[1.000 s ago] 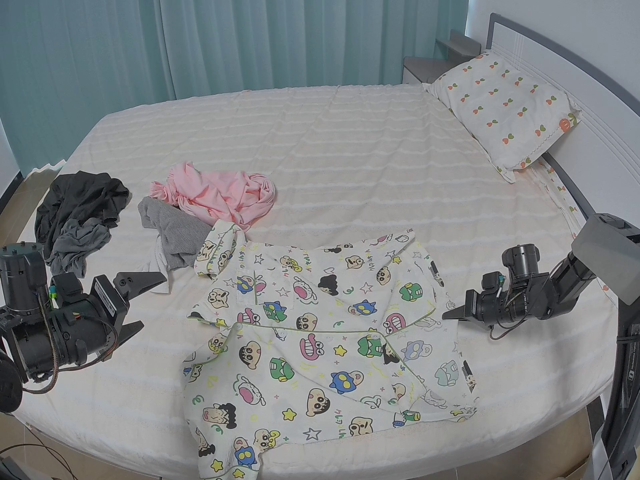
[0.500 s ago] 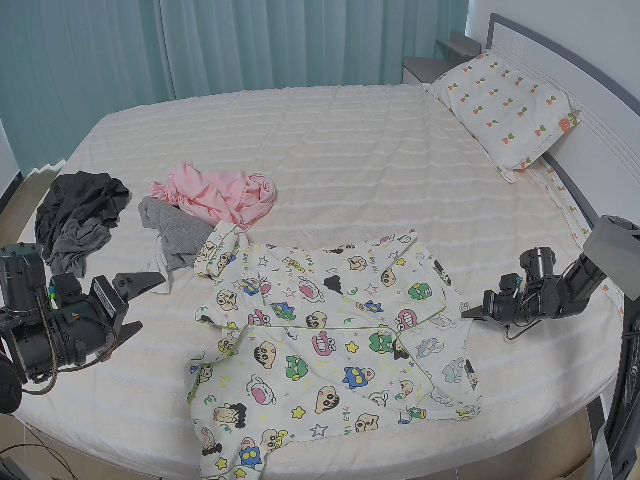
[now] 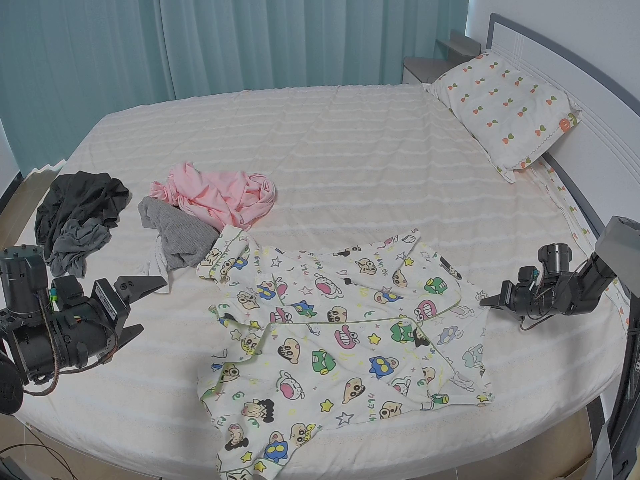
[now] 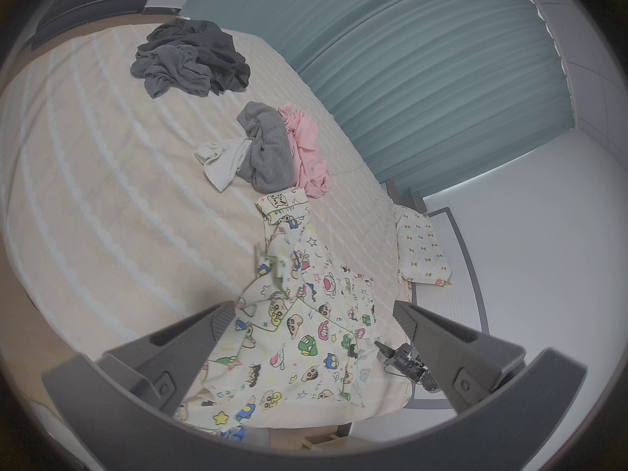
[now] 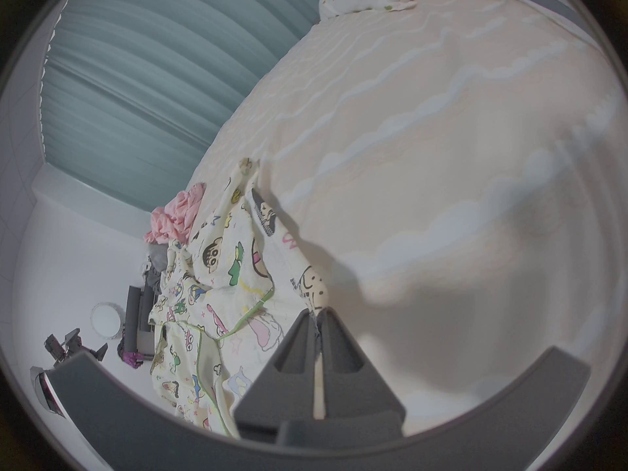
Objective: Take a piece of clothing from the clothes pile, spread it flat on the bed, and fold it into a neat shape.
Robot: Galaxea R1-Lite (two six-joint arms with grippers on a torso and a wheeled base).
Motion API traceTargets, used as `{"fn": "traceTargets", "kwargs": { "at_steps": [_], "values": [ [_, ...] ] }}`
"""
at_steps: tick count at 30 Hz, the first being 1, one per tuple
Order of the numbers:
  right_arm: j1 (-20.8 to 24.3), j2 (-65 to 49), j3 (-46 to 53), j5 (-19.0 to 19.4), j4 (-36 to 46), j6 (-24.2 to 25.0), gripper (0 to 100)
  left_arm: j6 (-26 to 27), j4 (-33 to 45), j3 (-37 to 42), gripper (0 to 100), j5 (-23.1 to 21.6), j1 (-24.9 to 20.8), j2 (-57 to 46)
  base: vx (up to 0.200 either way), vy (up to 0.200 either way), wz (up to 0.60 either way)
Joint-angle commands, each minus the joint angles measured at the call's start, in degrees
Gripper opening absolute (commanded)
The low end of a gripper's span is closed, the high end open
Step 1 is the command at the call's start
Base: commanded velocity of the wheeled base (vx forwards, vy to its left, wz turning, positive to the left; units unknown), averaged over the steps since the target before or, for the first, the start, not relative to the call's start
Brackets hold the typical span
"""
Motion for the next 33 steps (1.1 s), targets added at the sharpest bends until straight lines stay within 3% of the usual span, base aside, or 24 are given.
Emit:
{"fn": "traceTargets", "kwargs": {
  "at_steps": [1,12,21,33],
  "values": [
    [-1.9,0.1,-0.4,0.1,-0.2,0.0,0,0.0,-0.1,-0.5,100,0.1,0.0,3.1,0.0,0.0,0.0],
    [-5.9,0.7,-1.6,0.0,-1.9,0.0,0,0.1,-0.1,-3.3,100,1.0,-2.8,12.8,0.0,0.0,0.0],
    [-9.0,0.9,-3.7,0.0,-2.6,0.1,0,0.0,-0.1,-9.8,100,4.7,-6.3,24.2,0.0,0.0,0.0],
    [-12.5,1.8,-6.5,-0.2,-2.5,-0.1,0,-0.1,-0.2,-16.0,100,5.3,-10.3,37.4,0.0,0.0,0.0]
  ]
}}
